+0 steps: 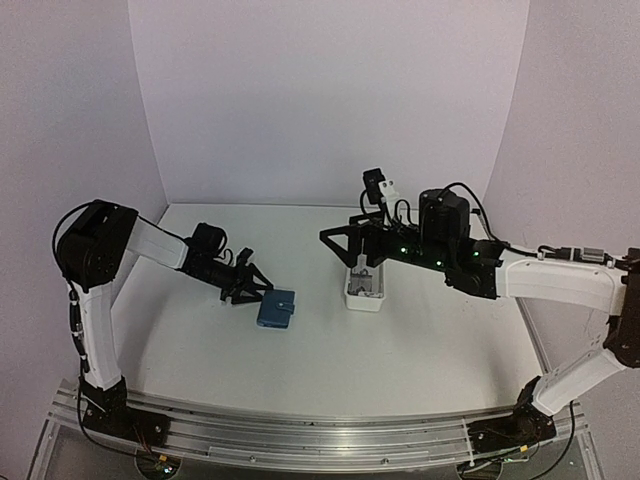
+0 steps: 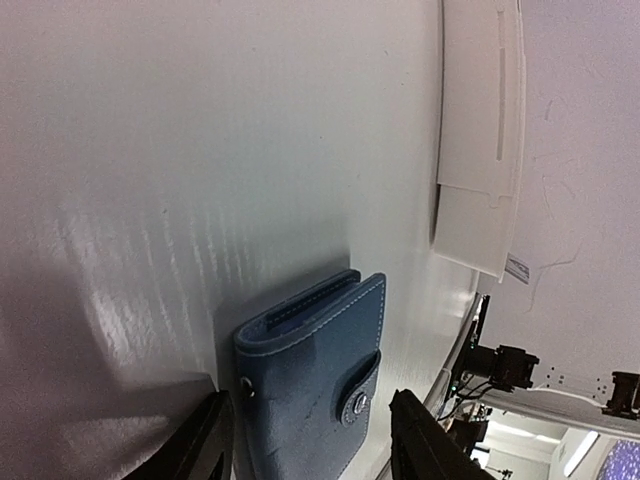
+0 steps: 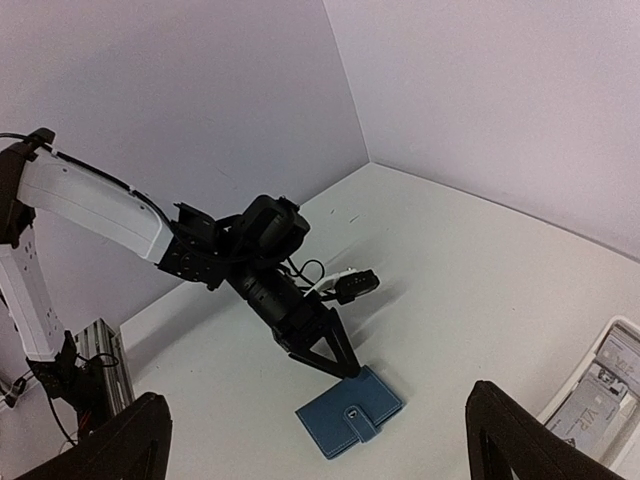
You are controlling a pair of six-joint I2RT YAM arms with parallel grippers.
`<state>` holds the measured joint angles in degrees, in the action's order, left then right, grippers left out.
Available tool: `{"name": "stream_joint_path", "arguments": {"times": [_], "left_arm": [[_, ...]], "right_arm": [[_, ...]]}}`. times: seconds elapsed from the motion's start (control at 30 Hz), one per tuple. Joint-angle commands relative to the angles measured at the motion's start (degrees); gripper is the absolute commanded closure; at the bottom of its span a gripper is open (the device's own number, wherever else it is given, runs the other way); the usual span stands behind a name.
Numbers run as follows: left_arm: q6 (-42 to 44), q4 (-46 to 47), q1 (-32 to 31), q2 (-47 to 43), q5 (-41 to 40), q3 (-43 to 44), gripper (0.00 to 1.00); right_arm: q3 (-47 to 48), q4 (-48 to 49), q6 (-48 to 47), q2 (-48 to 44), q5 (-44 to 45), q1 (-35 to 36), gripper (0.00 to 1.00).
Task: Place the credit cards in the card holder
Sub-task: Place the card holder at the center of the board, then reset both arms
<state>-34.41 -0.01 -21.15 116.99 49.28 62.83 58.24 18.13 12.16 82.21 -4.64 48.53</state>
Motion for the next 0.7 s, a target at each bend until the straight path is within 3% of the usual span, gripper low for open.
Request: {"name": "stream_joint_path", "arguments": {"times": [0.0,0.13,0.27,0.37,0.47,0.57,0.63,0.67], "left_arm": [[-1.4,-9.1,0.3,-6.5,-5.6,-1.1,0.47],[-2.0,-12.0,-0.4,-10.4,-6.4,-3.1,0.46],[3.3,-15.3,-0.3,-13.6,-8.7,0.1,0.46],[11.5,-17.8,0.0,-21.8,-14.9,2.7,0.46],[16.9,-18.3,2.5,-29.4,-21.0,-1.1,0.44],[19.3,-20.4,10.8,-37.9,-24.3,-8.1,0.41],[21.9,-19.6,12.6,-41.1,-28.3,-10.8,0.40],[23.9,-17.4,13.0,-45.2,-34.7,-13.9,0.36]], "right_arm": [[2.5,0.2,-1.7,1.0,0.0,0.2,0.02],[3.0,-2.0,-1.0,1.4,5.8,-0.9,0.02],[5.5,-9.7,3.4,2.6,10.5,-6.3,0.02],[6.5,-15.8,7.8,2.0,11.4,-15.7,0.02],[3.5,-16.7,9.2,-0.8,13.1,-24.2,0.02],[-3.1,-16.7,10.6,-5.0,12.8,-34.8,0.02],[-6.7,-16.3,9.4,-7.2,15.8,-37.1,0.02],[-9.6,-15.5,7.7,-8.9,19.0,-38.4,0.02]]}}
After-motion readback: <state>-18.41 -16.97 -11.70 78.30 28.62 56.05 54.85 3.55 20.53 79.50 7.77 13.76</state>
